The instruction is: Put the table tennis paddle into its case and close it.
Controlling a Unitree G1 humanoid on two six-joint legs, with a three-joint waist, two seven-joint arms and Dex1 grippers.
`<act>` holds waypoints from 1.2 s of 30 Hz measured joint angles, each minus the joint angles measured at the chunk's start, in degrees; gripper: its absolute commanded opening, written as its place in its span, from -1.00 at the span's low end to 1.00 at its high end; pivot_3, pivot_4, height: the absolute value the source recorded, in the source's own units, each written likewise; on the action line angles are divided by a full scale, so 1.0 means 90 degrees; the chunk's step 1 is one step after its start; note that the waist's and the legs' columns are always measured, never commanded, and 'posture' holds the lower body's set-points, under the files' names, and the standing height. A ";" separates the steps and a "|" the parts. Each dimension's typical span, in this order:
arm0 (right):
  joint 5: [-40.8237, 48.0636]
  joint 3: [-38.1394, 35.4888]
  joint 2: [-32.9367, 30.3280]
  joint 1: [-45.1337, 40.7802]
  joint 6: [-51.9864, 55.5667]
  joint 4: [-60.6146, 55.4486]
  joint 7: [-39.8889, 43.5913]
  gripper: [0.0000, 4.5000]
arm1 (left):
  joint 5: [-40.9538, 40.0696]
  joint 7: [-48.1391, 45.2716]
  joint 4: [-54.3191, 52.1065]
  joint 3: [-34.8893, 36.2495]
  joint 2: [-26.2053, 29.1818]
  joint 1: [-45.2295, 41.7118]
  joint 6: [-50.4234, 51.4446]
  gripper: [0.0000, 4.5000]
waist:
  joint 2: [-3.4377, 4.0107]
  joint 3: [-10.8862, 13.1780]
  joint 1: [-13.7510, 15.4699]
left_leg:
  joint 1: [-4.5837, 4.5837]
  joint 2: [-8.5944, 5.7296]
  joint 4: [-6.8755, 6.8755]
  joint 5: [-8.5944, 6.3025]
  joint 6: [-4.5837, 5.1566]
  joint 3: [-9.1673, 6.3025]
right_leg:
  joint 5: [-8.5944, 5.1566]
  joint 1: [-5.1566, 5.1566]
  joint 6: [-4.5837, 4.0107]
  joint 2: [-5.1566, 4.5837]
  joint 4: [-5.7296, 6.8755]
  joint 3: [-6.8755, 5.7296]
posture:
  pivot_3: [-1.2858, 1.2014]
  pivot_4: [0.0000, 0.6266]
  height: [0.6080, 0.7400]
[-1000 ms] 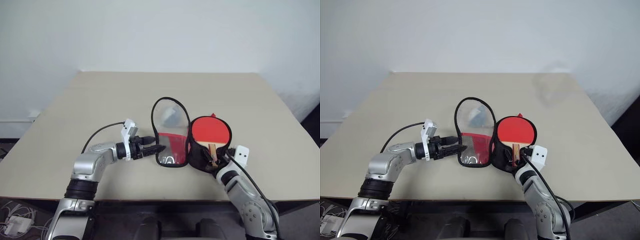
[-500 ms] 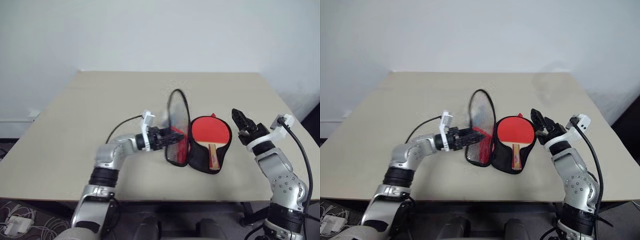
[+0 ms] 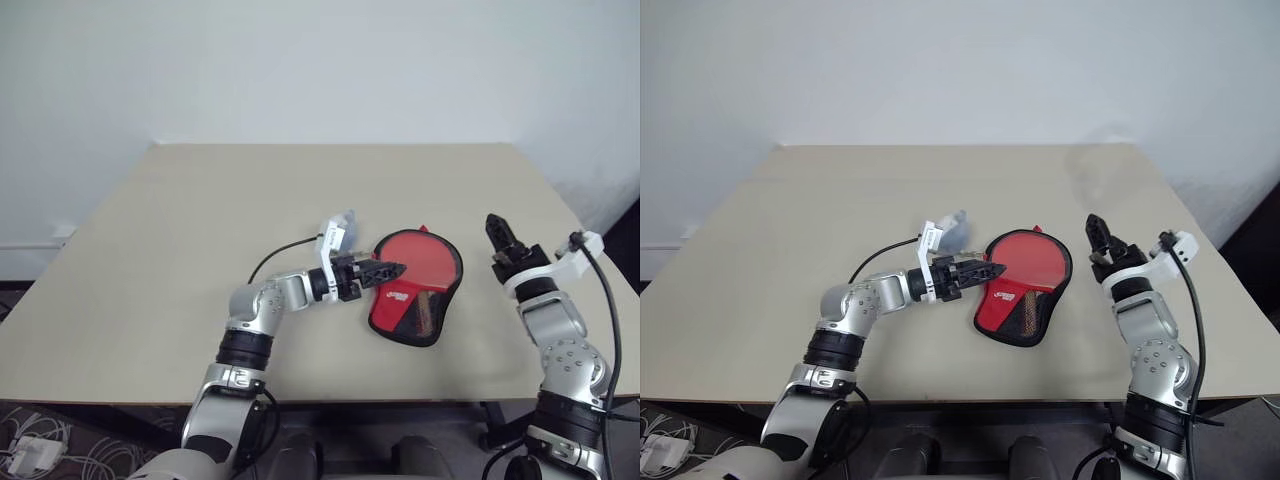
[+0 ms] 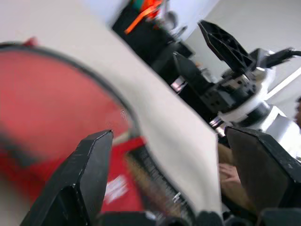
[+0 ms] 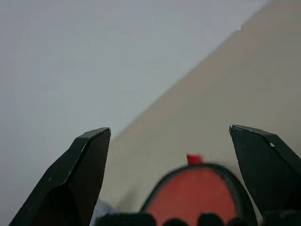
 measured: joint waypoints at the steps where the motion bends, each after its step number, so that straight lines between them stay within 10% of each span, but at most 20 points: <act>1: -0.0168 0.0144 0.0015 0.0039 -0.0045 0.0006 0.0019 0.94 | 0.0121 0.0098 -0.0022 -0.0100 0.0197 -0.0001 0.0133 0.81 | 0.0004 0.0000 0.0004 | 0.0003 0.0000 0.0006 0.0000 -0.0001 0.0000 | 0.0000 0.0008 0.0000 0.0001 0.0000 0.0004 | 0.03 -1.00 1.00; 8: -0.0605 0.0739 0.0048 0.0310 0.0058 0.0277 0.0145 0.94 | 0.0955 0.0507 0.0619 -0.0760 0.0726 -0.0328 0.0640 0.81 | 0.0006 0.0001 0.0008 | 0.0004 0.0000 0.0006 0.0000 -0.0003 -0.0005 | 0.0000 0.0003 0.0000 0.0012 0.0000 0.0011 | 0.03 -1.00 1.00; 28: -0.1391 0.0808 -0.0621 -0.0298 -0.0088 0.1482 0.0698 0.94 | 0.1289 0.0479 0.1262 -0.0953 -0.0508 -0.0980 0.1380 0.81 | 0.0012 -0.0002 0.0027 | 0.0001 -0.0003 0.0003 0.0006 -0.0008 -0.0010 | -0.0003 0.0015 0.0005 0.0019 -0.0007 0.0019 | 0.03 -1.00 1.00; 36: -0.1663 0.0644 -0.0745 -0.0472 -0.0384 0.1806 0.0759 0.96 | 0.1151 0.0644 0.1470 -0.0468 -0.0677 -0.0951 0.1986 -0.29 | 0.0012 -0.0001 0.0005 | 0.0000 -0.0003 0.0002 0.0007 -0.0007 -0.0011 | -0.0002 0.0011 0.0007 0.0025 -0.0004 0.0026 | 0.03 -1.00 1.00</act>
